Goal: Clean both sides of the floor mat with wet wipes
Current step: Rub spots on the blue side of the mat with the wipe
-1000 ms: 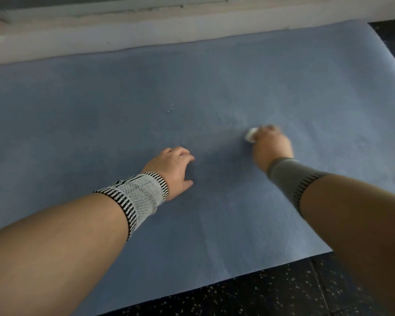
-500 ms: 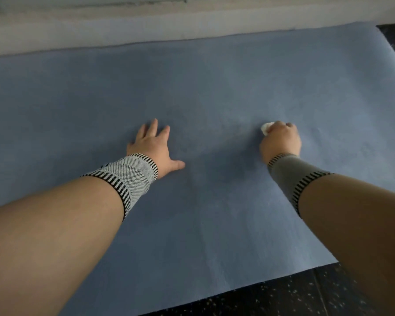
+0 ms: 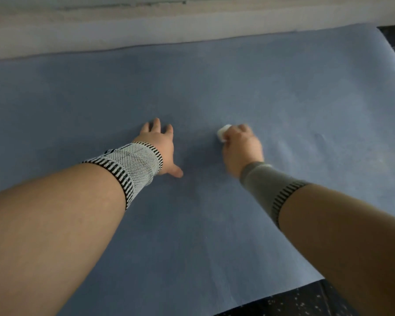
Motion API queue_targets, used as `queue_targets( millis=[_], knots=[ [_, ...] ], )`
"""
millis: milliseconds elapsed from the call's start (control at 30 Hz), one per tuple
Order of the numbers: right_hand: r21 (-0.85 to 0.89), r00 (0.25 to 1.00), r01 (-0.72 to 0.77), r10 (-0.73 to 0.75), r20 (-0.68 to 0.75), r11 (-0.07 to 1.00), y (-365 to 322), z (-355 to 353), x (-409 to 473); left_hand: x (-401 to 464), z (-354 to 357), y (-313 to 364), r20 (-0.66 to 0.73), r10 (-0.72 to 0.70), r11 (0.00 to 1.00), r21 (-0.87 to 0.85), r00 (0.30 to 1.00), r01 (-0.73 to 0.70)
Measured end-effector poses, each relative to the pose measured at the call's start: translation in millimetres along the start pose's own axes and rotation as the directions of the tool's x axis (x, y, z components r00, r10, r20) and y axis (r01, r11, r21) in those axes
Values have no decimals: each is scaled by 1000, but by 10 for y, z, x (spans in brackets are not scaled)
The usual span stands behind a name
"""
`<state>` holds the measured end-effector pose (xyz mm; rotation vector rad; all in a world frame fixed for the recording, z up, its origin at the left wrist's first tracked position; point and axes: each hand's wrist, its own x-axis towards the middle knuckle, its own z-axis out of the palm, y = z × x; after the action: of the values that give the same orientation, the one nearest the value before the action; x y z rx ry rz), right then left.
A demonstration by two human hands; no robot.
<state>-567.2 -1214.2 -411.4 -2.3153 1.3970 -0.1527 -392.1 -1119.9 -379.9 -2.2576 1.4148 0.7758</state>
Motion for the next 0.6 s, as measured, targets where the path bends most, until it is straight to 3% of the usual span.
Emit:
queue_targets(
  millis=[67,100,133,200,267,300,333,400,467,500,533,600],
  knots=[
    [14,951,290,-289,113,957,-178,105,-127,-4,-35,-16,27,11,999,37,1000,-12],
    [-9,940,330,-328,90,944,-136,73,-90,-13,-38,-22,37,18,999,40,999,-19],
    [-7,966,258,-257,31,966,-19,-6,0,-21,-30,-18,42,23,999,39,999,-24],
    [-6,991,-72,71,-110,997,324,-177,207,-25,-13,-25,29,24,999,40,999,-25],
    [-5,900,-409,402,-170,912,535,-260,320,-19,-1,-35,11,29,999,29,1000,-30],
    [5,889,-428,422,-179,904,459,-210,336,-18,7,-44,5,31,999,19,999,-31],
    [20,919,-361,359,-160,932,266,-133,327,-24,11,-56,0,30,1000,8,1000,-30],
    [60,997,-56,59,-40,997,-174,62,213,-39,8,-77,0,26,1000,-8,1000,-26],
    [61,965,250,-254,70,966,-390,141,67,-46,-7,-71,11,28,1000,-15,1000,-28],
    [36,949,309,-310,57,950,-350,116,94,-50,-11,-60,18,27,999,-17,999,-27],
    [20,965,262,-262,12,965,-237,41,185,-50,-13,-51,24,25,1000,-19,999,-24],
    [-16,991,-73,70,-113,997,88,-145,396,-42,-16,-36,30,20,1000,-12,999,-20]
  ],
)
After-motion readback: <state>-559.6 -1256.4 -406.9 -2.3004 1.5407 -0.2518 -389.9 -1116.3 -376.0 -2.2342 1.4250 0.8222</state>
